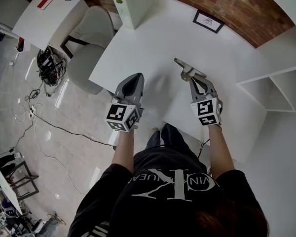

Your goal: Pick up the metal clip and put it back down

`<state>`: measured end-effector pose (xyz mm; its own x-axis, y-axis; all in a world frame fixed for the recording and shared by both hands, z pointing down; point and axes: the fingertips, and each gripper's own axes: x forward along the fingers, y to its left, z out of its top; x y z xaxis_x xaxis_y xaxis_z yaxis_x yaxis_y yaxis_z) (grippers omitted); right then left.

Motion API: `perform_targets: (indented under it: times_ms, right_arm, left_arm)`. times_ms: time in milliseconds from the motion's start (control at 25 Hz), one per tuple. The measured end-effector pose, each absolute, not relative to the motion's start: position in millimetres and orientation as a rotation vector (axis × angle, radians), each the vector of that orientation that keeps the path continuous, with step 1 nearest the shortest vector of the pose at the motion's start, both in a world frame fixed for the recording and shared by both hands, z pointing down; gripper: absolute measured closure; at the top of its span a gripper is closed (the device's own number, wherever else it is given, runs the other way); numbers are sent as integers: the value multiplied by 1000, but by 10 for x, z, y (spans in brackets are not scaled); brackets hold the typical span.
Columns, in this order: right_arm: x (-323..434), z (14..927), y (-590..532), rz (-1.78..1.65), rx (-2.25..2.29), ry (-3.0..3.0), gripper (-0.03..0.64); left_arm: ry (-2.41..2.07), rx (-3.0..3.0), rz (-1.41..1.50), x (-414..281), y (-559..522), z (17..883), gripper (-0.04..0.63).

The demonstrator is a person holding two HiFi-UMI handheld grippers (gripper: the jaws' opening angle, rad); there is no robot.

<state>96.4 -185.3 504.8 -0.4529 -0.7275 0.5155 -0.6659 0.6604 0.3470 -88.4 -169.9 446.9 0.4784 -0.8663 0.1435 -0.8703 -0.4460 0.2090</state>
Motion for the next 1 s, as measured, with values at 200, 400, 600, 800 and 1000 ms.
perform_targets:
  times_ms: [200,400,600,800,1000]
  right_arm:
    - [1043,4887,-1812,-9,1178,-2310,601]
    - [1105,4649,-1767,36,1264,-2376,603]
    - [1169,4411,-1749,84,1349,-2451,603]
    - [1206,4244,-1702,87,1396,-2492,603]
    - [1214,4108,-1676,69,1425,-2514,603]
  left_arm:
    - [-1478,2491,15,-865,-1666,4418,589]
    - [-1475,2510,12,-844,-1614,4352,589]
    - [-1482,2523,6,-851,-1583,4278,589]
    - [-1490,2544,-13,-858,-1561,4171,589]
    - [-1496,2561,-26,-868,-1552,4086,589]
